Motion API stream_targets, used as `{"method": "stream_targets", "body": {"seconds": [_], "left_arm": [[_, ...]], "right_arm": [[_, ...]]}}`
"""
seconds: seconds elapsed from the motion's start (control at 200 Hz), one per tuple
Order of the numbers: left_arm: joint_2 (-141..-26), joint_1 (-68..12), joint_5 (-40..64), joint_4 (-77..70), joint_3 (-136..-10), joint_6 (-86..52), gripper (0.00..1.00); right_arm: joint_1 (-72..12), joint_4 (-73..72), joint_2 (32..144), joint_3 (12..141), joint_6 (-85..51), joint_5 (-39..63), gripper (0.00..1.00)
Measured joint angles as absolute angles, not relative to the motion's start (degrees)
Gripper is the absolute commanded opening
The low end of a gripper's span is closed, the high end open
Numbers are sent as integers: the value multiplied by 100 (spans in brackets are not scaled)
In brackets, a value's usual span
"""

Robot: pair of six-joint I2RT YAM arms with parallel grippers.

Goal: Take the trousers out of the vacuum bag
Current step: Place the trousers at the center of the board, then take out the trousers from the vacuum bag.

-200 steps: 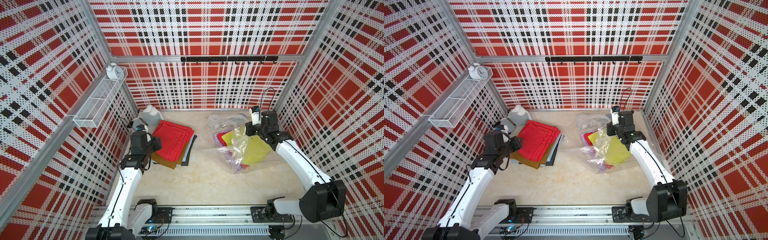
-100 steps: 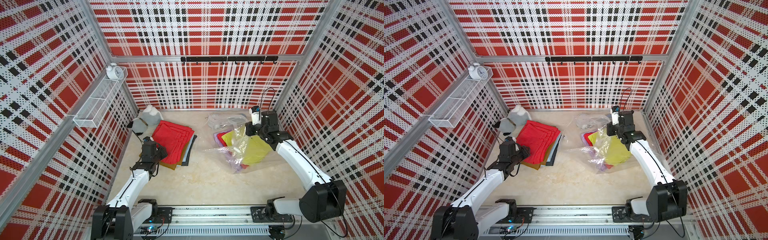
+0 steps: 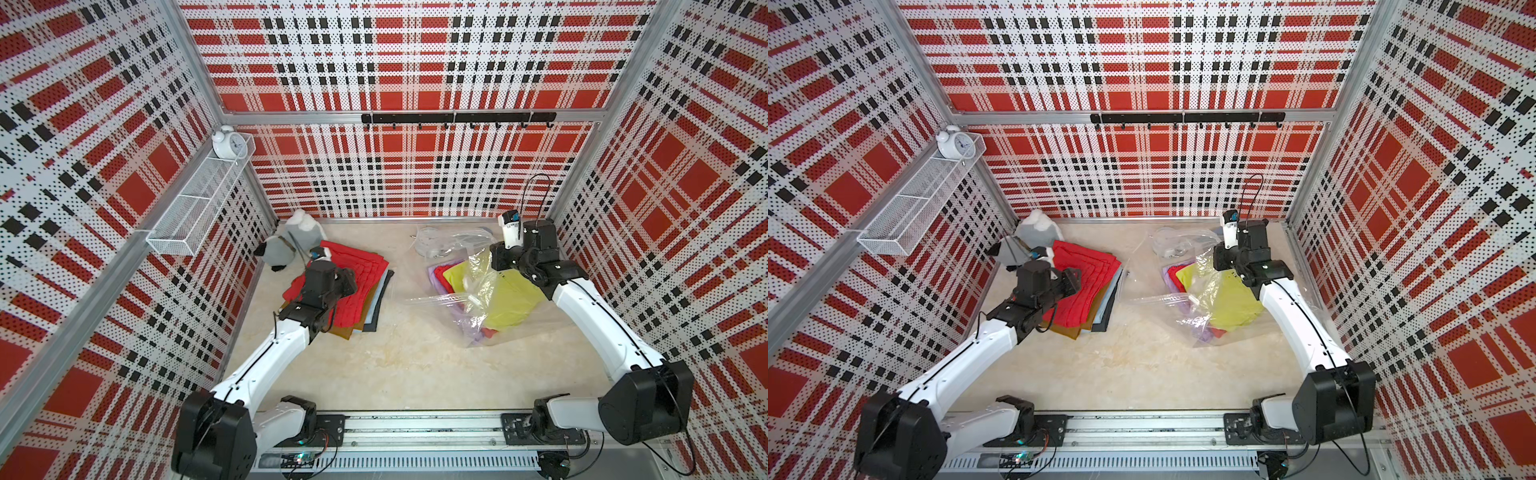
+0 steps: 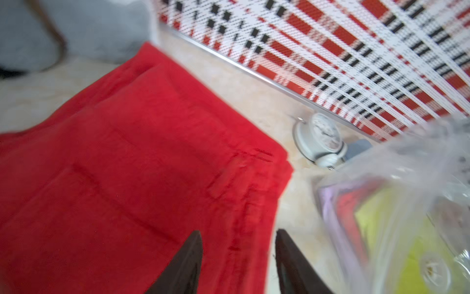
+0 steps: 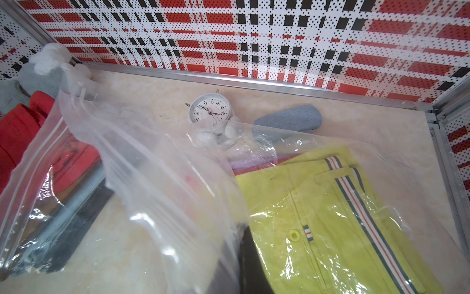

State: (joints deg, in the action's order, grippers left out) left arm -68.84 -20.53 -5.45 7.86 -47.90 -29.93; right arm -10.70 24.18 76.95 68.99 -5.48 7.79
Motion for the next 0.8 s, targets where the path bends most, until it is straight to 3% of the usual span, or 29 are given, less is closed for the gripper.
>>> {"method": "stream_targets", "body": {"seconds": [0.301,0.797], "left_arm": [[-8353,-3618,-145,353,-6482,-2502,60],[-9802,-4121,1240,-1288,-6237,-3417,58]], "right_arm": [[-1566,2709,7693,7343,-134,910,0],[-2021,3015,7572,7754,340,908,0]]}}
